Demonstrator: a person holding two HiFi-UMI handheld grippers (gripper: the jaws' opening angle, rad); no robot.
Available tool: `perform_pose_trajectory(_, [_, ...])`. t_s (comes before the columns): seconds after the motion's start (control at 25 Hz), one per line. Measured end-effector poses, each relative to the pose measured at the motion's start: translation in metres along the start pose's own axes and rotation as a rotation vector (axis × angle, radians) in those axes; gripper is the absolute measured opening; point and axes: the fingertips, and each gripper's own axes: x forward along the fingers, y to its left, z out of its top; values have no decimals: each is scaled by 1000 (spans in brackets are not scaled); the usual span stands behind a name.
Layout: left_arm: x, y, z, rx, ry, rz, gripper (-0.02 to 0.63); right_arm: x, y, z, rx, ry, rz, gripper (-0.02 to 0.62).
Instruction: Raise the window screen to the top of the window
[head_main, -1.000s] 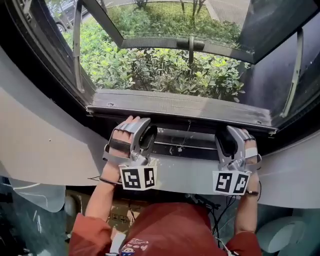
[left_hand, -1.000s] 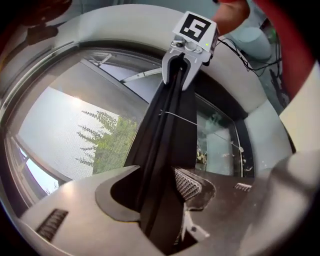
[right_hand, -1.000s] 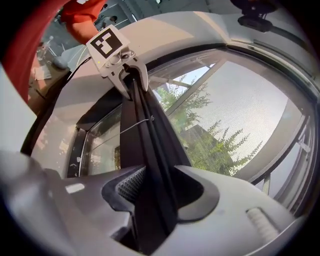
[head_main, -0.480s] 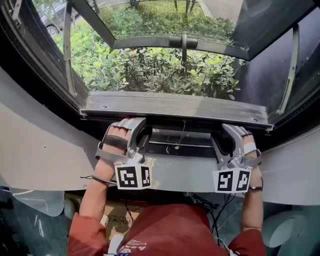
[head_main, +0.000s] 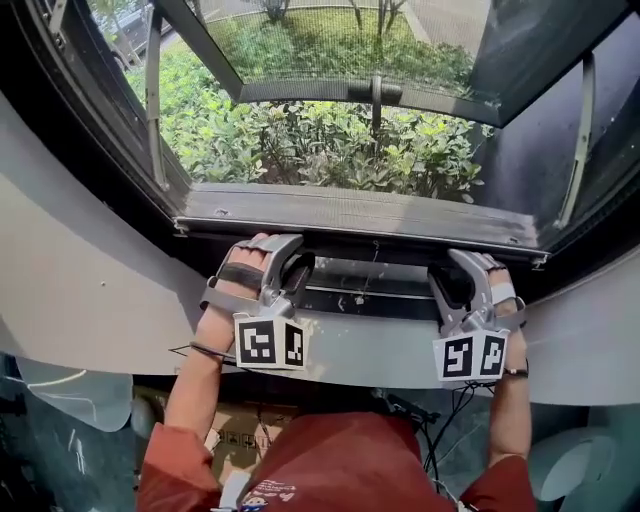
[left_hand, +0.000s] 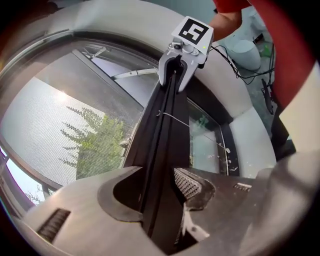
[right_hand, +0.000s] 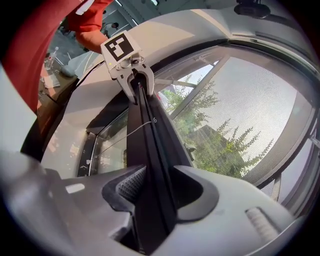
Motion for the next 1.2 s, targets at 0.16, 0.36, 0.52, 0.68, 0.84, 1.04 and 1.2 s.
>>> perform_pose_trajectory(0.16, [-6,7,3,24,-5,10,170,-6,-9,6,1,-13,-5,158])
perform_pose_trajectory(0.36, [-11,18,6,36,-16,29,169,-9,-23,12,-14,-20,-47,139])
perform_pose_trajectory(0.52, [-16,41,11,47,-46,114,115,-13,-44,19,-41,-39,-134,72])
perform_pose_trajectory(0.68, [-23,68,20,58,-74,216,67,-20,-64,28,-71,-49,-187,71])
perform_pose_trajectory(0.84, [-28,96,27,81,-69,278,66,-22,-91,40,-105,-63,-246,71])
perform_pose_trajectory(1.04, [-33,118,33,141,-48,331,66,-25,-114,50,-136,-71,-267,71])
perform_pose_trajectory(1.2, [-41,134,39,183,-27,398,60,-31,-129,58,-180,-66,-342,57])
